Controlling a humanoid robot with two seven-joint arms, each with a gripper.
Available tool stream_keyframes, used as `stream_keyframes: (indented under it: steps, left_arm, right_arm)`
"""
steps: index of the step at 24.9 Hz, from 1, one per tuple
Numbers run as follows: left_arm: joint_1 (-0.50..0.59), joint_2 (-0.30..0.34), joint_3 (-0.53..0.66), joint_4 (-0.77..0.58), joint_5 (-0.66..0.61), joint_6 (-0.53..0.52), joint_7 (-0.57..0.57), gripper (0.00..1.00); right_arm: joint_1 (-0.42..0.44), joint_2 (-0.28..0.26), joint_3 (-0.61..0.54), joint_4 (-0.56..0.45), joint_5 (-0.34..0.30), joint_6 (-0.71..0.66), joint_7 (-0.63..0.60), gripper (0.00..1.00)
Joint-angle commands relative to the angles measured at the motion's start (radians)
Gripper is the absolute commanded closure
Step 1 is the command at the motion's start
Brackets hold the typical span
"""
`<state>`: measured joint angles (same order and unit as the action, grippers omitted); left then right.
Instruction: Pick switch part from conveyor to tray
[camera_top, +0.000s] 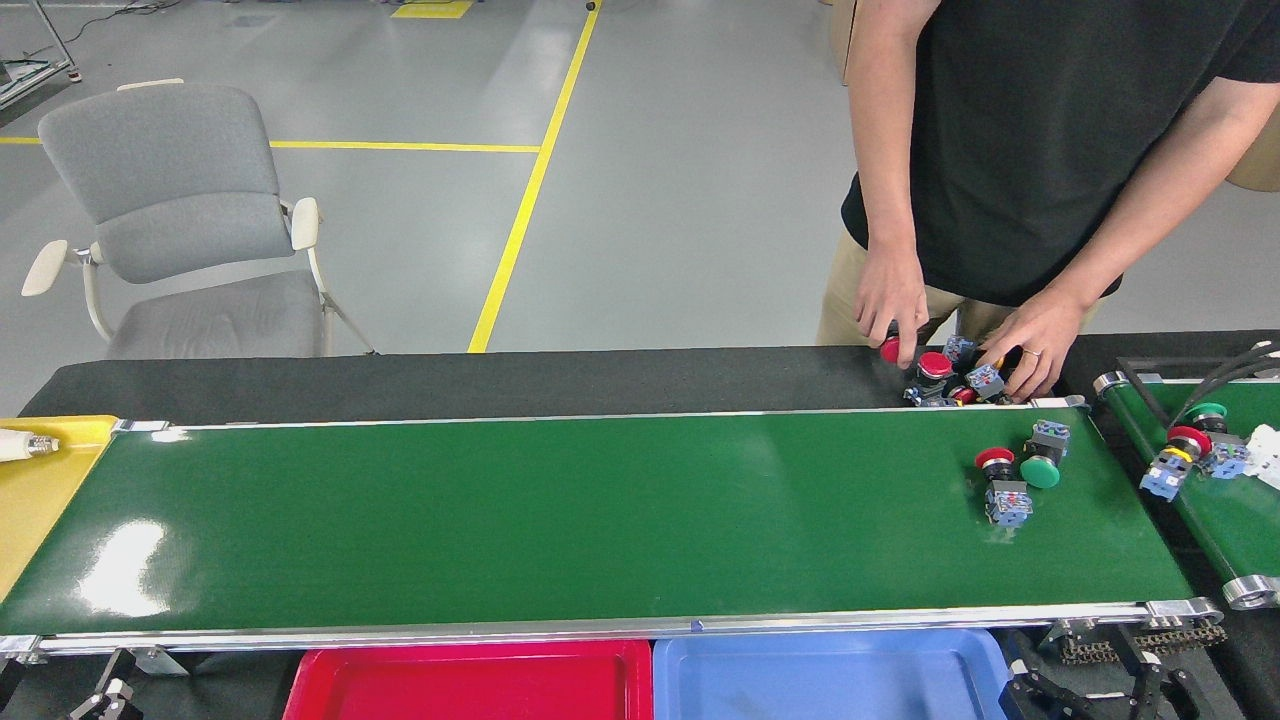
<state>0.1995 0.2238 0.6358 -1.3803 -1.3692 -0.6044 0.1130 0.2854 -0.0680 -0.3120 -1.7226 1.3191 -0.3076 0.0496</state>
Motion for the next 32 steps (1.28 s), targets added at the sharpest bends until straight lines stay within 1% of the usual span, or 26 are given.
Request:
stream_keyframes:
  steps: [1, 3, 5, 7, 8, 9, 15, 18, 19, 20, 21, 22, 23, 24, 26, 28, 30, 32]
  left_arm:
    - [-0.008, 0.012, 0.002, -0.008, 0.002, 0.005, 0.002, 0.00]
    - [-0.009, 0.012, 0.002, -0.009, 0.002, 0.005, 0.002, 0.00]
    - [-0.011, 0.012, 0.002, -0.009, 0.001, 0.005, 0.002, 0.00]
    - [-0.023, 0.016, 0.002, -0.008, -0.004, 0.003, 0.002, 0.00]
    - [-0.026, 0.020, 0.001, -0.008, -0.004, 0.003, 0.002, 0.00]
    - [-0.026, 0.023, 0.001, -0.006, -0.004, 0.003, 0.002, 0.00]
    - [-0.031, 0.025, -0.011, -0.003, -0.004, 0.006, 0.001, 0.00]
    - [-0.048, 0.025, -0.021, -0.003, -0.008, 0.006, -0.001, 0.00]
    - [-0.051, 0.025, -0.030, -0.003, -0.008, 0.009, -0.001, 0.00]
    - [-0.051, 0.025, -0.036, -0.003, -0.008, 0.009, -0.001, 0.00]
    - [-0.052, 0.025, -0.036, -0.003, -0.008, 0.009, -0.001, 0.00]
    - [-0.054, 0.025, -0.036, -0.003, -0.008, 0.009, -0.003, 0.00]
    - [-0.054, 0.025, -0.036, -0.003, -0.008, 0.009, -0.003, 0.00]
    - [-0.054, 0.025, -0.039, -0.003, -0.008, 0.009, -0.003, 0.00]
    - [-0.054, 0.025, -0.044, -0.003, -0.008, 0.009, -0.003, 0.00]
    - [-0.052, 0.025, -0.044, -0.005, -0.008, 0.009, -0.003, 0.00]
    - [-0.052, 0.025, -0.044, -0.003, -0.008, 0.009, -0.003, 0.00]
    - [-0.052, 0.025, -0.044, -0.005, -0.008, 0.009, -0.003, 0.00]
  right_arm:
    - [-0.025, 0.008, 0.005, -0.011, 0.005, 0.036, 0.035, 0.02]
    - [-0.066, 0.013, 0.048, -0.008, 0.008, 0.087, 0.085, 0.02]
    - [-0.118, 0.011, 0.088, 0.020, 0.020, 0.134, 0.093, 0.02]
    - [-0.186, 0.008, 0.137, 0.083, 0.054, 0.194, 0.095, 0.02]
    - [-0.230, 0.007, 0.163, 0.127, 0.075, 0.228, 0.095, 0.02]
    - [-0.273, 0.007, 0.191, 0.173, 0.083, 0.254, 0.095, 0.01]
    - [-0.479, 0.013, 0.324, 0.425, 0.083, 0.370, 0.090, 0.01]
    - [-0.532, 0.011, 0.337, 0.482, 0.077, 0.410, 0.087, 0.02]
    - [-0.538, 0.010, 0.337, 0.489, 0.074, 0.420, 0.087, 0.05]
    - [-0.538, 0.007, 0.337, 0.492, 0.072, 0.418, 0.087, 0.21]
    - [-0.538, 0.002, 0.338, 0.492, 0.072, 0.412, 0.085, 0.44]
    - [-0.538, -0.009, 0.344, 0.492, 0.074, 0.410, 0.084, 0.62]
    - [-0.538, -0.015, 0.344, 0.492, 0.074, 0.410, 0.084, 0.71]
    - [-0.538, -0.019, 0.344, 0.492, 0.072, 0.409, 0.082, 0.78]
    - [-0.537, -0.019, 0.344, 0.489, 0.072, 0.398, 0.076, 0.87]
    - [-0.531, -0.018, 0.344, 0.479, 0.069, 0.358, 0.072, 0.93]
    - [-0.516, -0.016, 0.344, 0.442, 0.066, 0.298, 0.068, 0.96]
    - [-0.477, -0.016, 0.347, 0.379, 0.066, 0.217, 0.064, 0.96]
